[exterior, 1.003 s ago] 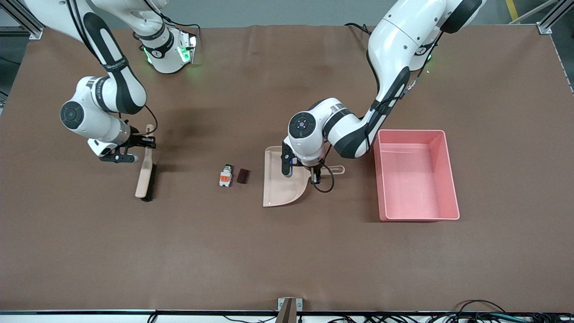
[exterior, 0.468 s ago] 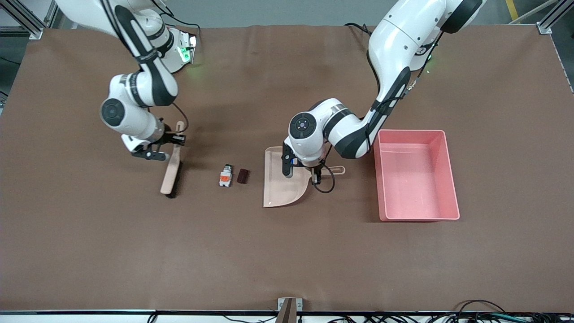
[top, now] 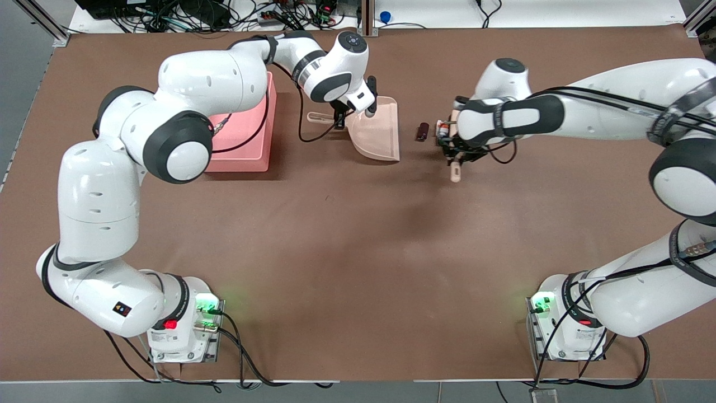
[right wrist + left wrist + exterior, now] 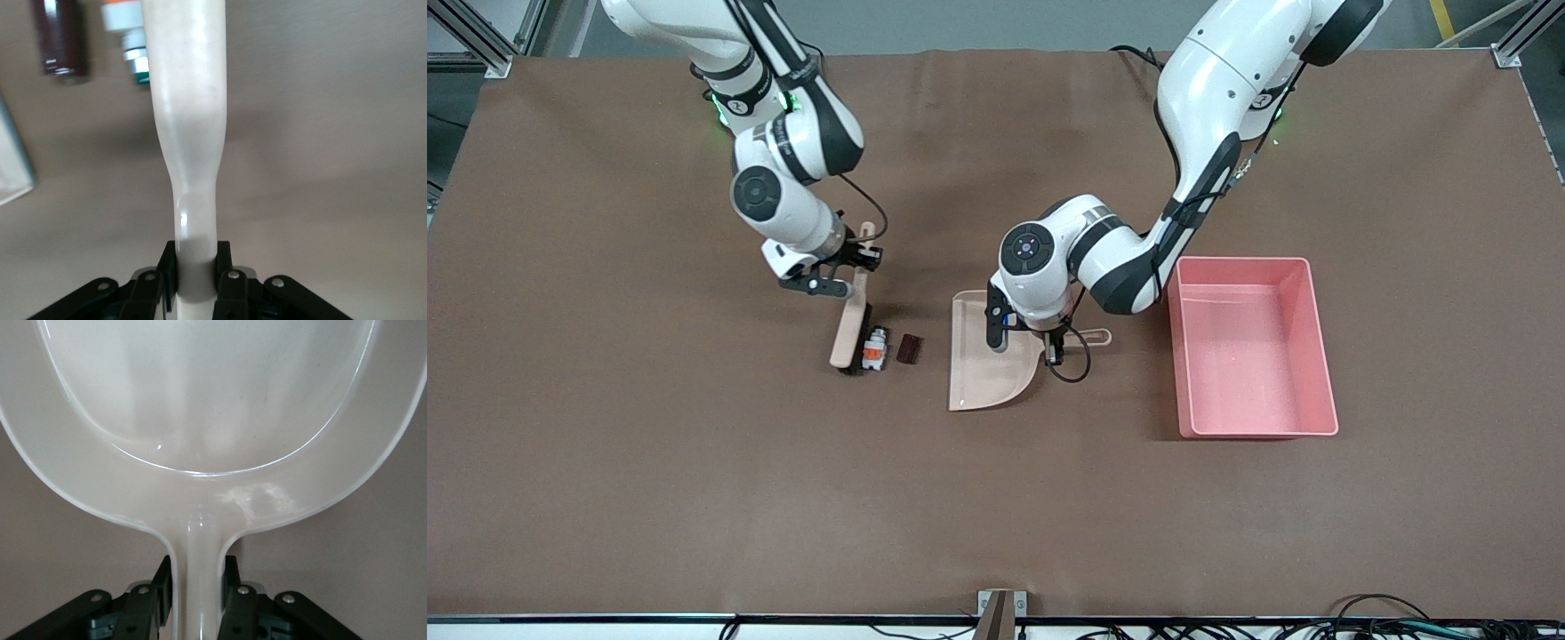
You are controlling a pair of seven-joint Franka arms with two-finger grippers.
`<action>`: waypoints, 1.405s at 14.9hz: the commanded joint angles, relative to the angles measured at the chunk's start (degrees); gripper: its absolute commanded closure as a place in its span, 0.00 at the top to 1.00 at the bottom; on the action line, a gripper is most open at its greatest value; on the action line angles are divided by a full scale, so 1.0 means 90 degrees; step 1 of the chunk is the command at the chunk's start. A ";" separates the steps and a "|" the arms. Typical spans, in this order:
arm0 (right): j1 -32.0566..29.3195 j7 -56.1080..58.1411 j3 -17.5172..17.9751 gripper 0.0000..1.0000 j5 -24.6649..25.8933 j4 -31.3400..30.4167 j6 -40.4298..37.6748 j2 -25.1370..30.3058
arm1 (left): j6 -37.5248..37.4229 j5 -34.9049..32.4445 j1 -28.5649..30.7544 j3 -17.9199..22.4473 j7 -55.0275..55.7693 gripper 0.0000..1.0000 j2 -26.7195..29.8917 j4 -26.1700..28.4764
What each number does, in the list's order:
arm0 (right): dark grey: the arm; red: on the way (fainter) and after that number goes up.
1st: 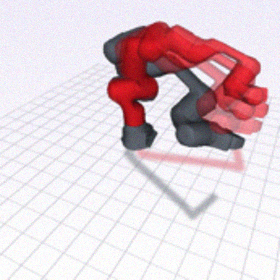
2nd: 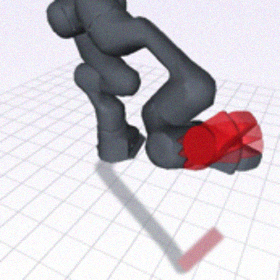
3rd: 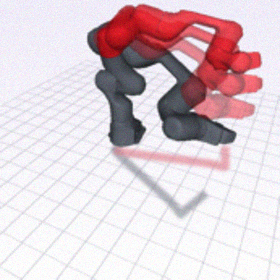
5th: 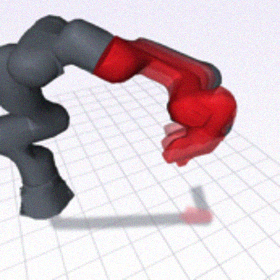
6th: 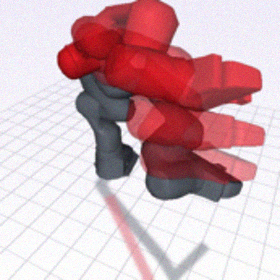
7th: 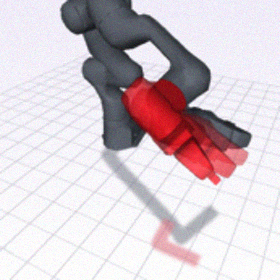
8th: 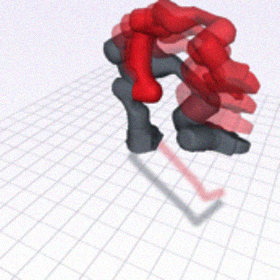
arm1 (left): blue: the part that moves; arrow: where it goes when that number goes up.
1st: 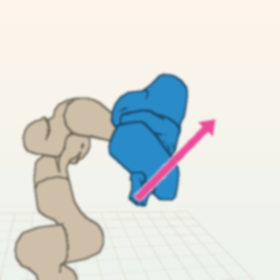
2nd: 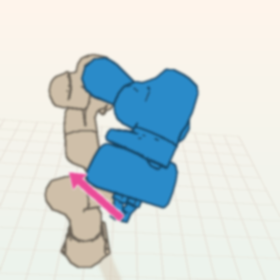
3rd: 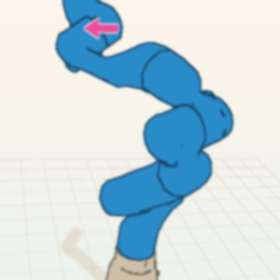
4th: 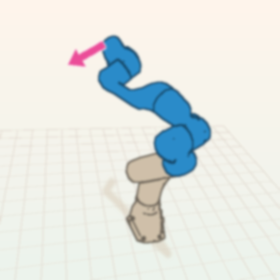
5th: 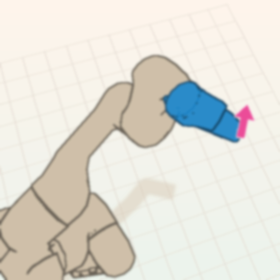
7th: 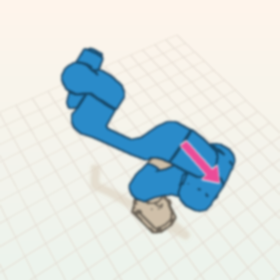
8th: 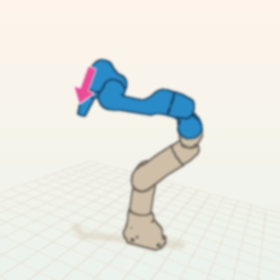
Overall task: Clean e-waste and dump in bin
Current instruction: 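Sweep the capacitor and switch into the dustpan with the right gripper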
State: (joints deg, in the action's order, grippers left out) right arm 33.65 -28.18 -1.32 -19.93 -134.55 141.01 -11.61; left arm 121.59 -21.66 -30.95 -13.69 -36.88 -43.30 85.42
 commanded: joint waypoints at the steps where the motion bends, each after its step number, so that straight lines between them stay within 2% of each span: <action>1: 0.0536 -0.0665 -0.0078 0.00 -0.0119 0.0671 0.0113 -0.0612 | 0.0016 -0.0112 -0.0047 0.0017 -0.0043 0.31 -0.0062 -0.0136; 4: 0.1045 -0.1320 -0.0088 0.00 -0.0109 0.1394 0.0114 -0.1169 | 0.0016 -0.0112 -0.0047 0.0017 -0.0043 0.31 -0.0062 -0.0136; 9: 0.1805 -0.2295 -0.0078 0.00 -0.0109 0.2146 0.0035 -0.1355 | 0.0016 -0.0112 -0.0037 0.0017 -0.0043 0.31 -0.0062 -0.0136; 12: 0.2217 -0.3253 -0.0088 0.00 -0.0051 0.2965 0.0016 -0.1920 | 0.0016 -0.0112 -0.0028 0.0017 -0.0052 0.31 -0.0052 -0.0136; 15: 0.2276 -0.3362 -0.0098 0.00 -0.0051 0.3329 0.0016 -0.2293 | 0.0006 -0.0122 0.0002 0.0017 -0.0043 0.31 -0.0032 -0.0136; 17: 0.2276 -0.3440 -0.0098 0.00 -0.0051 0.3388 0.0016 -0.2323 | 0.0006 -0.0103 0.0041 0.0017 -0.0072 0.26 -0.0023 -0.0126; 21: 0.2082 -0.3276 -0.0127 0.00 0.0056 0.3407 -0.0335 -0.2284 | 0.0006 -0.0083 0.0129 0.0017 -0.0052 0.26 -0.0013 -0.0087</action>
State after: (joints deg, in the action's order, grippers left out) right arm 54.09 -58.02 -1.96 -19.83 -105.08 140.24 -31.30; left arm 121.56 -21.73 -30.10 -13.37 -37.00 -43.40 85.20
